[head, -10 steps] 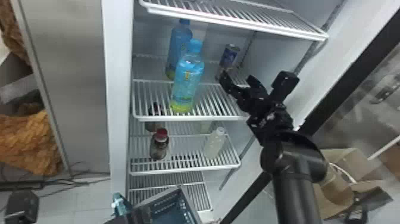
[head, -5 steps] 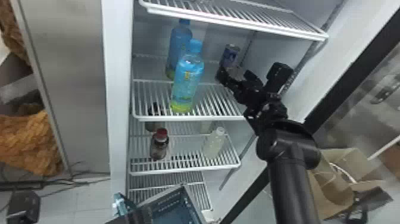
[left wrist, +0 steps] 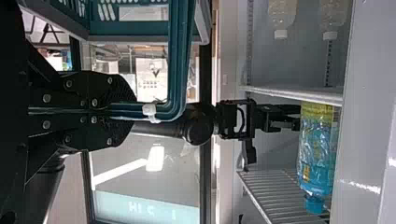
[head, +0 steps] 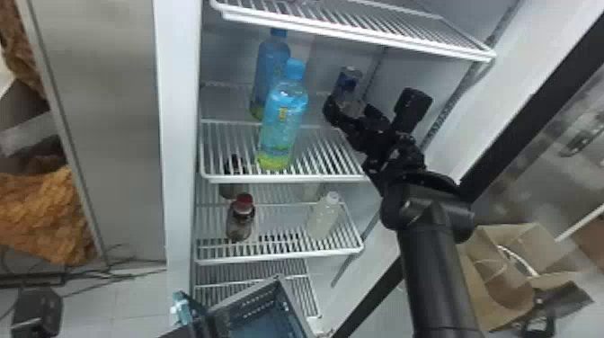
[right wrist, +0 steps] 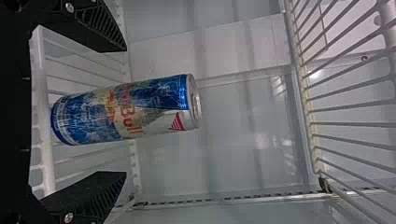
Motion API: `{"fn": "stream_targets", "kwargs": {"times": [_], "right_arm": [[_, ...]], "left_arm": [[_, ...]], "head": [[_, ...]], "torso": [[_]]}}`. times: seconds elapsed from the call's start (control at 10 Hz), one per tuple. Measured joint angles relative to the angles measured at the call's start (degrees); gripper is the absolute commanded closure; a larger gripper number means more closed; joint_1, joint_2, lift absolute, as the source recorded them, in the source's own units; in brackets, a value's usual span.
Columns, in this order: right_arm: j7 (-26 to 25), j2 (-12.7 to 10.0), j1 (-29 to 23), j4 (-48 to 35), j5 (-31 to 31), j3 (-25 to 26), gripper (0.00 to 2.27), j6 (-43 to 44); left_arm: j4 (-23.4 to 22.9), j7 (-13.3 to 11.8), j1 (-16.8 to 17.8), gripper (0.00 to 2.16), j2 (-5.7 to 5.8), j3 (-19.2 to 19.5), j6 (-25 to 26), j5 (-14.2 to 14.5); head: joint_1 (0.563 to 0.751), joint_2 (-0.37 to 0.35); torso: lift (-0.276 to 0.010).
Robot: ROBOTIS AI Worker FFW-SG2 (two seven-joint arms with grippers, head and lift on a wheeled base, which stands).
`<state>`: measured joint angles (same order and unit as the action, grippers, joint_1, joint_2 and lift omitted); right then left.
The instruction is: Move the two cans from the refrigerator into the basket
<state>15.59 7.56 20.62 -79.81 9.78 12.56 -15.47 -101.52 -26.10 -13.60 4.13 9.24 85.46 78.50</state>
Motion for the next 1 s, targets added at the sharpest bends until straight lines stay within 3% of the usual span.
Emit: {"fn": "stream_targets", "kwargs": {"times": [0.6,0.7,0.8,1.0], "right_arm": [[-1.3,0.5,4.0,3.9,-1.9,-0.9,0.16,0.0],[-1.4,0.5,4.4,4.4,-1.9,-0.9,0.33,-0.1],[-1.4,0.6,4.7,4.7,-1.8,-0.9,0.68,-0.7],[-1.4,0.8,4.9,4.9,-1.8,-0.9,1.15,-1.6]], "left_arm": [[0.4,0.0,0.4,1.20,0.09,-0.3,-0.1,0.0],[0.5,0.0,0.4,1.20,0.09,-0.3,-0.1,0.0],[0.5,0.0,0.5,1.20,0.09,-0.4,-0.1,0.0],[0.5,0.0,0.5,1.20,0.16,-0.4,-0.1,0.0]], "head": [[0.695,-0.350],[0.695,-0.350],[0.695,-0.350],[0.695,-0.350]], "torso": [[-0.035],[-0.035],[-0.035],[-0.035]]}}
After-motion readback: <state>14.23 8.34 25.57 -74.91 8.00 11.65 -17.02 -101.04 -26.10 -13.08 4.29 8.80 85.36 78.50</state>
